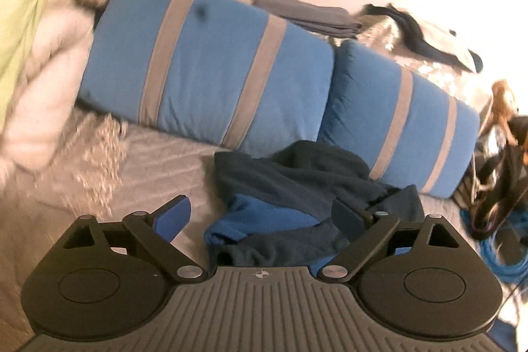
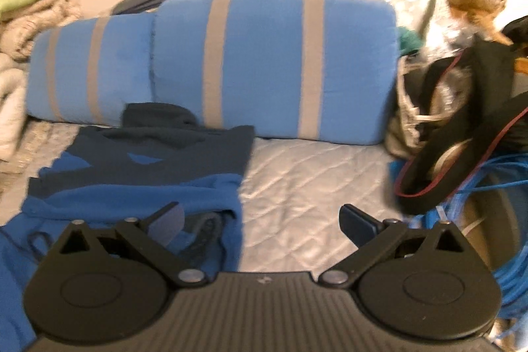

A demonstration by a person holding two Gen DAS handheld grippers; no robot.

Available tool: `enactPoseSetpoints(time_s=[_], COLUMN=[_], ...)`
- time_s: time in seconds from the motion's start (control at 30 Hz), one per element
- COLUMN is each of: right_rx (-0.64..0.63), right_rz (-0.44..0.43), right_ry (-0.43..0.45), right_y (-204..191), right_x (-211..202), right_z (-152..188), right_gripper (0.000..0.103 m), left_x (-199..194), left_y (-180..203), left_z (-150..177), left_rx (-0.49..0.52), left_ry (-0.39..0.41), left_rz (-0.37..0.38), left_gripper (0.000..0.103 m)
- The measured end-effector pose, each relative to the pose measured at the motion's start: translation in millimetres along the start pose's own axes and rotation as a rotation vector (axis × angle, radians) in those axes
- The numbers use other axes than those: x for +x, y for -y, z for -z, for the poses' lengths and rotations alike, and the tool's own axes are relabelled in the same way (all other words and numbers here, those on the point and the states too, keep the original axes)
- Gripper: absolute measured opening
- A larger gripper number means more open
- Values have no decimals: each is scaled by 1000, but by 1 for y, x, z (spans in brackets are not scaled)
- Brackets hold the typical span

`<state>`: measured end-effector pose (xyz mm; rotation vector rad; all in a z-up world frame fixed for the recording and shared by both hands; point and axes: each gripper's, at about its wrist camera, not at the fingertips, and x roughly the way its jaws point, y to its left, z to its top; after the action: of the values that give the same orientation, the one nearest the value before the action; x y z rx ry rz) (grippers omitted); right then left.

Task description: Fold clothes

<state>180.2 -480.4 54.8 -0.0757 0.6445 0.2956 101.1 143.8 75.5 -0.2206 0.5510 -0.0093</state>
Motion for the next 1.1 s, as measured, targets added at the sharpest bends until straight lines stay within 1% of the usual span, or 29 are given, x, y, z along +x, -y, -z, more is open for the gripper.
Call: enactPoseSetpoints(time_s=[0.1,0.27,0.33,0.43,0.53,0.67,0.77,0.87,0.97,1.1], right_rx=[-34,-91,-83,-61,-67,-88,-103,-73,-53,-60], right_rz=[56,144,166,164,163,155,138,108,102,90], right_ry=[-8,-7,-7,-7,3,32,75,153,232,303], right_y=[-9,-22,-23,-21,-22,-26,-25,-14,-1,10], right_x=[-10,-17,-19,-22,-28,-44,-68,-107,-147,-192], right_z=[-3,-6,-8,-8,-9,-14,-28,-47,-62,-66], right_gripper=[103,103,103,103,103,103,103,103,103,103], left_x=[-7,-21,-24,-30,-37,-56,-78,-104,-129,-156], left_y=[7,13,14,14,14,14,18,25,32,42], left_z=[-3,-4,-4,-6,-9,-17,-32,-50,-66,-73], left_rx=[10,16,18,20,25,17,31,69,105,198], left_ry=[-7,10,11,14,16,36,58,104,125,146], left_rz=[21,45,53,63,74,122,143,136,134,89], left_gripper=[94,94,94,94,94,94,94,94,94,94])
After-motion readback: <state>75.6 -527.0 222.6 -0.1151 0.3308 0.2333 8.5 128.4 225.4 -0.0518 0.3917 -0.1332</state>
